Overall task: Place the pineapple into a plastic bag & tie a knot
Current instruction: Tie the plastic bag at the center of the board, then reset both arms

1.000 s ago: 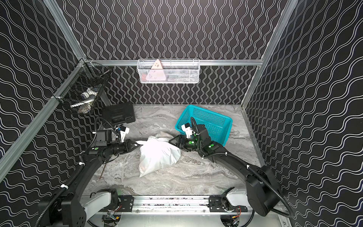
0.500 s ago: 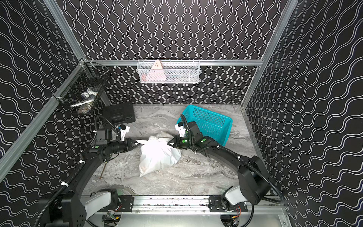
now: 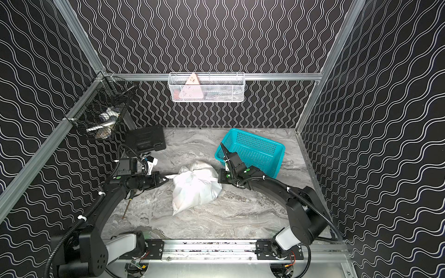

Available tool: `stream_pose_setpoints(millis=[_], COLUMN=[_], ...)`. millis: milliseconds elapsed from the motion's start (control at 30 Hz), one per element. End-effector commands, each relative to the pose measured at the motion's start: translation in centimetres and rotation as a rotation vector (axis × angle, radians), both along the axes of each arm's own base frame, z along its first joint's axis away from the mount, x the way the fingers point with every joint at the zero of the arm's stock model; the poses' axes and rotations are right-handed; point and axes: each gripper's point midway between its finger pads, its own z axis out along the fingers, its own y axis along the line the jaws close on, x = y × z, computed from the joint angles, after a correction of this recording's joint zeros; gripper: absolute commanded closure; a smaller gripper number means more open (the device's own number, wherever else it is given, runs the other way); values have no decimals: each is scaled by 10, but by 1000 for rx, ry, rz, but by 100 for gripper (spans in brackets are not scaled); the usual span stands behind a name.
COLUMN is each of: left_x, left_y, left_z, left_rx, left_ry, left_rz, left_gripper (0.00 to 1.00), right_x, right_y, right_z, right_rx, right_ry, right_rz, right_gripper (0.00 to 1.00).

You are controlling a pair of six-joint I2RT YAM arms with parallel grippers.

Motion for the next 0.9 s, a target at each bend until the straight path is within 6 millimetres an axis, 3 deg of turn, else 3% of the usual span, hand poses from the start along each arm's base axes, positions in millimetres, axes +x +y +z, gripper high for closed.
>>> stream_pose_setpoints(millis=[0,67,100,233,333,400,467,533,633,700,800,867], left_x=[8,4,2,6,33,57,67,60,49,46,48,54], left_y=[5,17,25,64,84,88,99,104,99,101,95,89], left_z=[26,39,45,79,115,117,109,103,72,34,2,-12], left_rx=[23,98,152,358,334,273,398,632,807,917,941,873], left_ry=[-85,-108,-113,-230,-432,-500,-503,-549,-591,-540,-583,-641], left_rz=[36,83,113,267,451,516,607,730,756,701,621,584], left_gripper=[46,19,11,1,1,1,1,1,1,1,1,1], right_x=[3,6,7,25,46,60,72,75,72,71,67,71], right_y=[-22,-32,-40,-85,-135,-172,-224,-265,-271,-274,-289,-285], right_z=[19,45,56,83,106,110,105,89,50,25,8,-4], right_rx=[-12,20,26,-38,-178,-418,-696,-793,-699,-778,-715,-616], right_ry=[-71,-129,-161,-358,-591,-785,-798,-752,-723,-694,-762,-775], right_rz=[-61,-77,-76,-182,-381,-486,-662,-803,-787,-731,-800,-765], right_gripper=[100,62,51,24,11,0,0,0,1,0,0,0])
